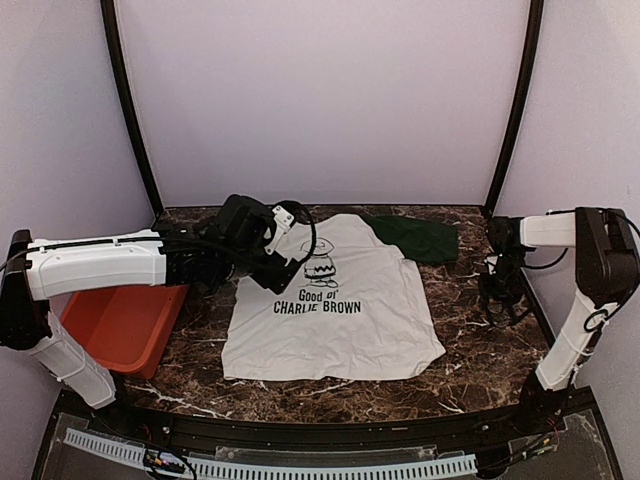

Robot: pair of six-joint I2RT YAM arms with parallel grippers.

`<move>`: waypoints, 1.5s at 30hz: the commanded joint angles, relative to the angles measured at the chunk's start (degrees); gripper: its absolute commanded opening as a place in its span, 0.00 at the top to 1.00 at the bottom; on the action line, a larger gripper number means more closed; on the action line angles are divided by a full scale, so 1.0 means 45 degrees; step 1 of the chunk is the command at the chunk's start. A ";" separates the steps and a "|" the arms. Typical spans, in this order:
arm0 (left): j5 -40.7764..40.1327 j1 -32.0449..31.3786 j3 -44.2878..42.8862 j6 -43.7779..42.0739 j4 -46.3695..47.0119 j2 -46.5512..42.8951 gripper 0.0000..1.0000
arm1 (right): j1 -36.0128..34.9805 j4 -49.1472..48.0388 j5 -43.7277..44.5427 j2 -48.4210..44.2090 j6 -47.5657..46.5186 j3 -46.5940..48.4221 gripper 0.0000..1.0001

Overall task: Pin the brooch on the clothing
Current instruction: Pick up the brooch from the brooch box.

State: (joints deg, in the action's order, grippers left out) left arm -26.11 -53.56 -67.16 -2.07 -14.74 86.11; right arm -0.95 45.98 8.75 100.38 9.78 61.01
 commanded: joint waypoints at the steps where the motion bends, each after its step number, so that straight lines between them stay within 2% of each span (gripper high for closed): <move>1: 0.0079 -0.0034 -0.0056 0.0154 -0.0178 -0.0343 0.01 | 0.0075 -0.0586 -0.0095 0.0183 0.0092 -0.0437 0.45; 22: 0.0175 -0.0046 -0.0049 0.0208 -0.0196 -0.0285 0.01 | 0.0075 -0.0355 0.0249 -0.0438 0.0034 -0.0202 0.60; 34: 0.0178 -0.0050 -0.0057 0.0227 -0.0182 -0.0231 0.01 | 0.0075 -0.0145 0.0071 -0.1349 -0.0103 0.0328 0.63; 38: 0.0233 -0.0011 -0.0014 -0.0021 0.0010 -0.0224 0.01 | -0.0695 -0.0035 -0.1602 -0.1816 -0.0938 0.1184 0.63; 41: 0.0804 0.0434 0.0264 -0.0291 0.0474 -0.0462 0.01 | -0.1422 0.0232 -0.3690 -0.2047 -0.2209 0.2568 0.62; 45: 0.3825 0.2244 0.0688 -0.0140 0.1541 -0.1023 0.01 | -0.2168 0.0678 -0.6449 -0.1559 -0.3586 0.5285 0.62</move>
State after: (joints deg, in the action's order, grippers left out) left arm -20.08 -50.06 -66.46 -2.39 -12.43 85.80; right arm -7.18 48.03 -4.84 93.62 1.65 74.32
